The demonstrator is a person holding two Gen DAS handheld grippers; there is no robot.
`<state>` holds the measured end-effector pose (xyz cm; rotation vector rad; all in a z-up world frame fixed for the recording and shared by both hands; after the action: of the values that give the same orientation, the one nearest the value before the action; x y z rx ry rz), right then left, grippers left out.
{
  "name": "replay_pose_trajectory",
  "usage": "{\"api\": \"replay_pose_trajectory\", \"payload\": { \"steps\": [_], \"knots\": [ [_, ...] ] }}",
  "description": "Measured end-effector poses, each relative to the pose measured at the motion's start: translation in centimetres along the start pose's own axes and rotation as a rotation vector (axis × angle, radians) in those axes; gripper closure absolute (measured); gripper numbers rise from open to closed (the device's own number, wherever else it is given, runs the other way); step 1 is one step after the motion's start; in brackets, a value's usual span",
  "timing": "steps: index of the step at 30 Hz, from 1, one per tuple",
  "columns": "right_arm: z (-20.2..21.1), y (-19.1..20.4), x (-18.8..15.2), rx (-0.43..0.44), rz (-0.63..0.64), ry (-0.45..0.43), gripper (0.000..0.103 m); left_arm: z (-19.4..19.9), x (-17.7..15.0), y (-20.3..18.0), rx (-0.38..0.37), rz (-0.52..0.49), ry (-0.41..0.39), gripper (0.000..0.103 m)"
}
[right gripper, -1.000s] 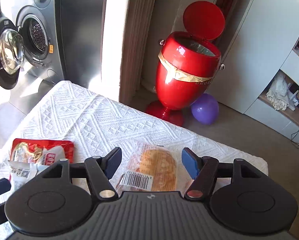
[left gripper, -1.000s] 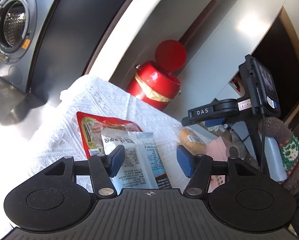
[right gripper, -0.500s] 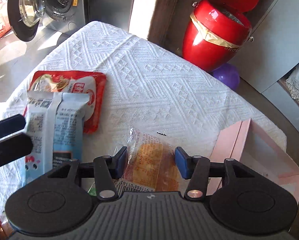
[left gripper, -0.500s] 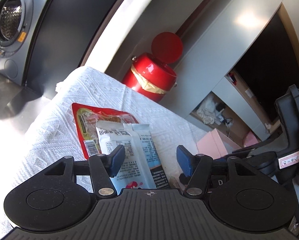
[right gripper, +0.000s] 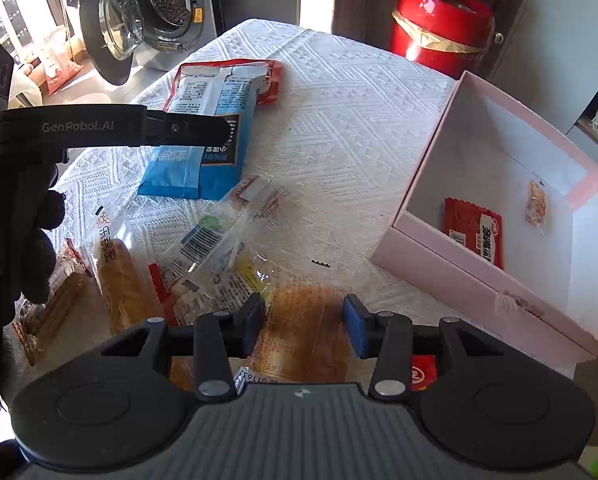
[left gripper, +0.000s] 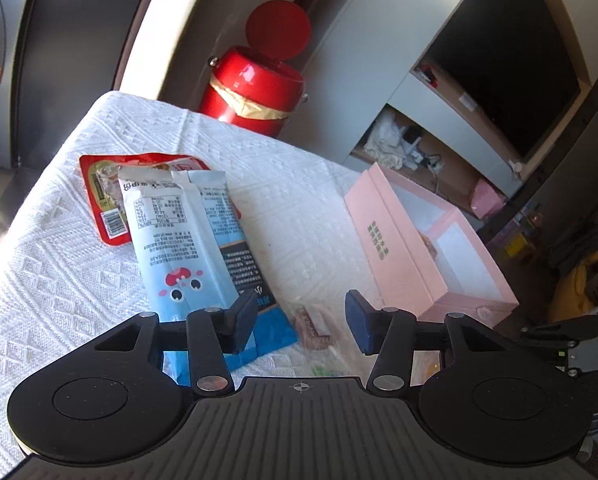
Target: Organize snacks
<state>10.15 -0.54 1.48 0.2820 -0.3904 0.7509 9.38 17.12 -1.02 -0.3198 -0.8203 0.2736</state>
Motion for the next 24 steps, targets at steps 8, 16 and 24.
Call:
{"api": "replay_pose_trajectory", "payload": {
  "steps": [8,16,24],
  "knots": [
    [2.7,-3.5,-4.2,-0.150,-0.018,-0.165,0.055,6.5,-3.0,2.8,0.148,0.011,-0.014,0.049],
    [4.5,0.7,-4.3,0.075,0.091,-0.366,0.037,10.4,-8.1,4.3,0.279,-0.030,0.148,0.050],
    [-0.1,6.0,-6.7,0.292,0.117,-0.227,0.062,10.0,-10.4,1.9,0.263,-0.054,0.196,0.059]
  ]
}}
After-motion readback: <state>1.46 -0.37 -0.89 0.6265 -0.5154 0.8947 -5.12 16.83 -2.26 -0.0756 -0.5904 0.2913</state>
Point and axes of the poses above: each gripper's, at about its wrist camera, not at the fingertips, and z roughly against the way its jaws point, y to its left, x to its top, the point moved 6 cm from there along -z, roughly the way its jaws point, and after that the axes turned 8 degrees about x, right-handed, at the moved point
